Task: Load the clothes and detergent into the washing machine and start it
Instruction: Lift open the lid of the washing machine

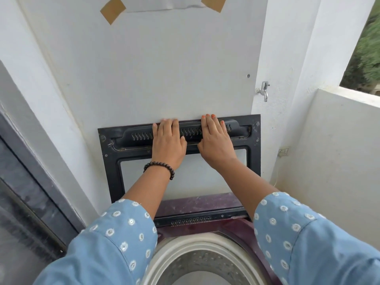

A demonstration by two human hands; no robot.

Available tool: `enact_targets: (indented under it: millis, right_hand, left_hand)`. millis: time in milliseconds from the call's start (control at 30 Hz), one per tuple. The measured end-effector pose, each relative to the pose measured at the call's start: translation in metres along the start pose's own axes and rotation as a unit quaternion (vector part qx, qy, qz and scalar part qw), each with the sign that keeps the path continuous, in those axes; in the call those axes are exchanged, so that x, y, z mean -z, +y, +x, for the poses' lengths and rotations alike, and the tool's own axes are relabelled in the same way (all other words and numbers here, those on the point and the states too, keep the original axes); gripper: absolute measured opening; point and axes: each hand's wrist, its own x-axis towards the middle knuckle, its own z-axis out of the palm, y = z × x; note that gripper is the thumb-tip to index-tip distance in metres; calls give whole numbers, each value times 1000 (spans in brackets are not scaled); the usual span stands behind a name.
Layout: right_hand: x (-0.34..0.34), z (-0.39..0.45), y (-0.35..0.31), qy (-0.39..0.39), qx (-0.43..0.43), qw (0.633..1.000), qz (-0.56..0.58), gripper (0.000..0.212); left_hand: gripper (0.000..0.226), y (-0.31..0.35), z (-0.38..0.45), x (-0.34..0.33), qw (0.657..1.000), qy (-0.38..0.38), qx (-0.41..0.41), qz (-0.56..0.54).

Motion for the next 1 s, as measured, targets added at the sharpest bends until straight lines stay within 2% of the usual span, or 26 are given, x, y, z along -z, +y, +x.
enact_targets:
  millis: [167,333,500,600,833,1000]
  right_hand:
    - [22,-9,-5,-68,-12,997,37,69]
    - [38,-60,-11,-89,-4,991,103,53]
    - [52,-125,-13,-83,-21,986,145,47]
    - [58,-161,-12,-48,-28,987,152,40]
    - [61,-222,-7,-16,-36,986,162,32]
    - [72,-252,1,6,-39,984,172,29]
  left_hand:
    - [60,12,-22,14,994,-94,25,-44]
    - [55,34,-67,30,987,-97,-27,-122]
    - [50,54,-120,44,969,-104,-51,-220]
    - [45,66,-153,47,963,-87,-53,-248]
    - [32,99,-205,54,962,16,-50,-269]
    - [25,125,-223,68,967,28,-28,-251]
